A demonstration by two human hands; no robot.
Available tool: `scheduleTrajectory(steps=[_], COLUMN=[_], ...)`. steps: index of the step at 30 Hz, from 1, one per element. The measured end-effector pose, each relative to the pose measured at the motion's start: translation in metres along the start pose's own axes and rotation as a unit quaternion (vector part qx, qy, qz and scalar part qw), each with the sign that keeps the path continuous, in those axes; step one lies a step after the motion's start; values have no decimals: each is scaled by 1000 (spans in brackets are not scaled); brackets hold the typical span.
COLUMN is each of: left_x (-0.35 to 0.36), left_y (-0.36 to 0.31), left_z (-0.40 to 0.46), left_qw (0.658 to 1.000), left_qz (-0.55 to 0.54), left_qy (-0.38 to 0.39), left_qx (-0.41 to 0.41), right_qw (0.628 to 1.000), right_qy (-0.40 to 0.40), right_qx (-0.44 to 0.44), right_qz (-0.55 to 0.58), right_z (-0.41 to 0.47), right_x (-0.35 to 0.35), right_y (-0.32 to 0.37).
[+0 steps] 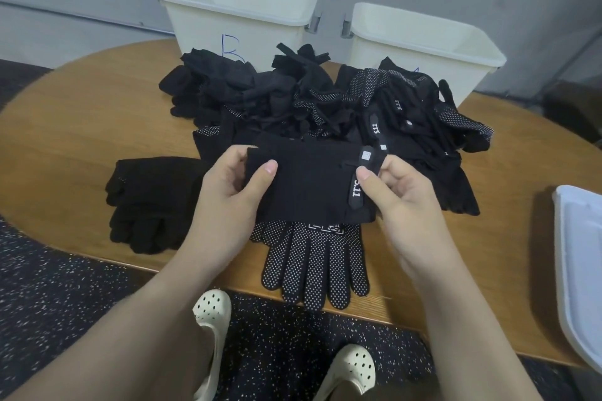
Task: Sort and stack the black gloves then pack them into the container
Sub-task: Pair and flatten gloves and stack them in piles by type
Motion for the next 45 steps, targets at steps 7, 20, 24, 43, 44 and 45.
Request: scheduleTrajectory(steps=[7, 20, 24, 43, 44, 45], left_x=[24, 31, 25, 21, 22, 23], left_y=[-27, -42, -37, 7, 8, 8], left_z=[-18, -23, -17, -10, -10, -10], left_qw=[935, 972, 992, 999, 998, 997], left_qz=[264, 113, 39, 33, 46, 60], left_qy=[63, 16, 15, 36, 36, 37], left_qx=[226, 206, 119, -14, -10, -7], right_qw=[993, 998, 999, 992, 988, 985], right_qy=[-28, -34, -3, 59, 74, 84], right_qx=[24, -41, -42, 20, 21, 22], right_qz=[114, 19, -15, -109, -130, -152], right_z=[-3, -5, -5, -10, -12, -13], right_x=[-1, 5, 9, 15, 17, 19], right_y=[4, 16, 18, 5, 4, 1])
Point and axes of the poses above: each hand's wrist, its own z-axis towards the middle knuckle, its own x-axis out of the palm, y = z × x, the point moved 7 cm from there along z, towards the middle knuckle, and after that the axes turned 8 degrees about -z, right-handed, at the moved point
